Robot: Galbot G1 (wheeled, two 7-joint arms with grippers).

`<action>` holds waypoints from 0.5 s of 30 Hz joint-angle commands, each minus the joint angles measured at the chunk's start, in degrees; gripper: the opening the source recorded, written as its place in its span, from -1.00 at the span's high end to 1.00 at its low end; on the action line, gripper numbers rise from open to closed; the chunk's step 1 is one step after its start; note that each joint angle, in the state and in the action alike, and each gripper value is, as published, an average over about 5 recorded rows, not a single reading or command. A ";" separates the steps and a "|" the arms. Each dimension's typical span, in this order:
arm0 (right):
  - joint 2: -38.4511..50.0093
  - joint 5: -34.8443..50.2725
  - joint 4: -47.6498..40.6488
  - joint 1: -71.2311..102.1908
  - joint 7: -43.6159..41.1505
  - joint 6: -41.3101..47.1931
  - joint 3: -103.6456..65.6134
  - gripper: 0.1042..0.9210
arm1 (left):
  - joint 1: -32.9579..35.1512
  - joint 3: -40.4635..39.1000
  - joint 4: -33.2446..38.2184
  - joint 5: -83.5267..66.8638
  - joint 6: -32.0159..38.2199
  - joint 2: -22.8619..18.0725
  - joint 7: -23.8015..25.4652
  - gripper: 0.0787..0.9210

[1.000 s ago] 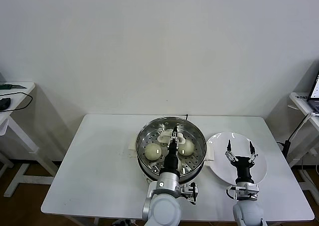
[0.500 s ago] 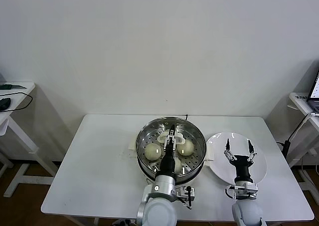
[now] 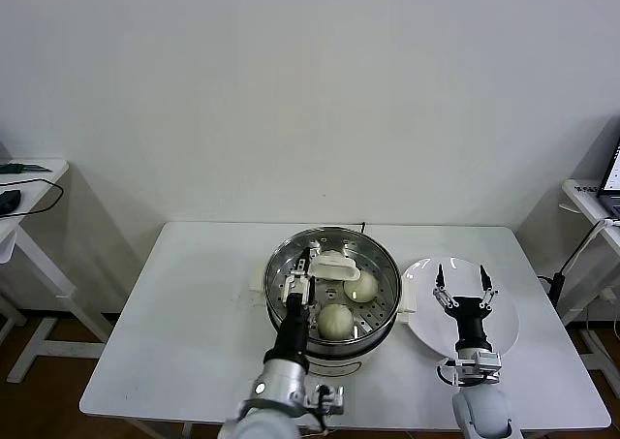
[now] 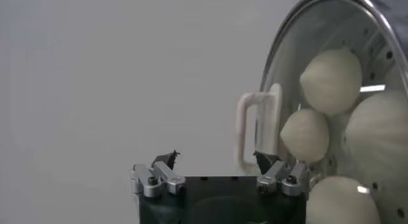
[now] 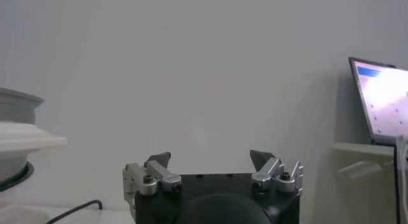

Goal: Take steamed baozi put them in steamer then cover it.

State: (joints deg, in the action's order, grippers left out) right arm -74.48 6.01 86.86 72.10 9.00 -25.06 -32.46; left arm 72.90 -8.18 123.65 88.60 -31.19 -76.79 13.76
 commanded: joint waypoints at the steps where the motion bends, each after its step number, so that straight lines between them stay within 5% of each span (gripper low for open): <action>1: 1.55 4.12 3.44 1.90 -0.85 3.77 0.56 -0.76 | 12.20 15.15 11.77 -25.47 8.44 5.01 -14.91 -0.77; 5: 2.24 7.63 5.01 3.57 -1.72 4.34 0.02 -0.76 | 14.06 25.02 7.94 -48.55 19.36 2.54 -25.83 -0.77; 7: 2.57 8.54 5.67 4.20 -1.69 4.45 -0.08 -0.76 | 14.61 29.37 5.06 -57.54 25.15 1.20 -27.51 -0.77; 15: 2.39 9.69 6.97 6.36 -1.35 4.51 -0.99 -0.76 | 15.04 40.71 -8.31 -76.04 45.29 -0.24 -19.19 -0.77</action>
State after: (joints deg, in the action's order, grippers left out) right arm -72.51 12.33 91.67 75.89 8.00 -21.87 -32.97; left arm 84.12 13.58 126.45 48.46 -12.03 -75.93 -3.43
